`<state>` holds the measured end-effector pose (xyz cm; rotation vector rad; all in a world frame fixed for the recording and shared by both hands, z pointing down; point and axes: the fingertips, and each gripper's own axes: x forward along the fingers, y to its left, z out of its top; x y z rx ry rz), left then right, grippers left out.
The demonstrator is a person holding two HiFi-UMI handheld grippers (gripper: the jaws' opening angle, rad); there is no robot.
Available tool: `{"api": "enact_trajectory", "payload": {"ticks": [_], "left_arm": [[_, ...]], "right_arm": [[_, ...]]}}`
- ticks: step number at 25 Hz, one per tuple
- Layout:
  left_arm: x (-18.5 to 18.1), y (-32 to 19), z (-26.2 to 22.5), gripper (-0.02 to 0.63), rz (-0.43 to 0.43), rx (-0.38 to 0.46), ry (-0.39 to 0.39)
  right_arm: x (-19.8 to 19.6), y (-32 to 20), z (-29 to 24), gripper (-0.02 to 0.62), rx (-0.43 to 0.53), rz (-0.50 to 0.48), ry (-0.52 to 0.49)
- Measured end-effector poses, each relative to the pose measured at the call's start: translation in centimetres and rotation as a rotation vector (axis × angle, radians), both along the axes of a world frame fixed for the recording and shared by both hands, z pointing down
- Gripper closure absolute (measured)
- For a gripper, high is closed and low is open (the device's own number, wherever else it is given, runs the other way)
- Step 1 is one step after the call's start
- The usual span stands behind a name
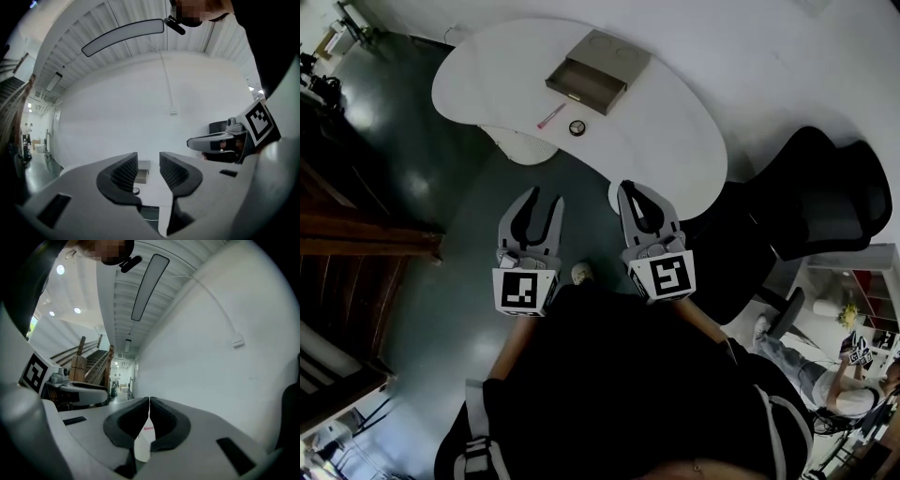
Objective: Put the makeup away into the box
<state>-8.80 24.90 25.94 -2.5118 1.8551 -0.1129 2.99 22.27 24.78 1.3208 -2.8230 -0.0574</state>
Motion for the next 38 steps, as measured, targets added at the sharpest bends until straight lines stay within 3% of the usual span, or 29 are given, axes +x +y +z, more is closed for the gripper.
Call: {"api": "enact_trajectory", "payload": {"ticks": [9,15,27,38], "left_arm": [[-2.2,-3.0,0.4,0.465,0.05,0.007,0.013],[-3.4,-5.1,1.5,0.458,0.054,-0.031,0.039],[-5.2,-14.2,3.2,0.448,0.026,-0.061,0.011],[-5.6,-21.8,6.0,0.437,0.015,-0.136,0.01]], "right_arm": [[-2.1,-2.2,0.5,0.571,-0.01,0.047,0.012],[-3.2,-4.8,0.7,0.571,-0.025,0.053,0.01],[-5.5,-15.0,1.8,0.571,-0.005,0.004,0.021],[-6.4,-22.7,6.1,0.571,-0.123,-0.055,0.097]]}}
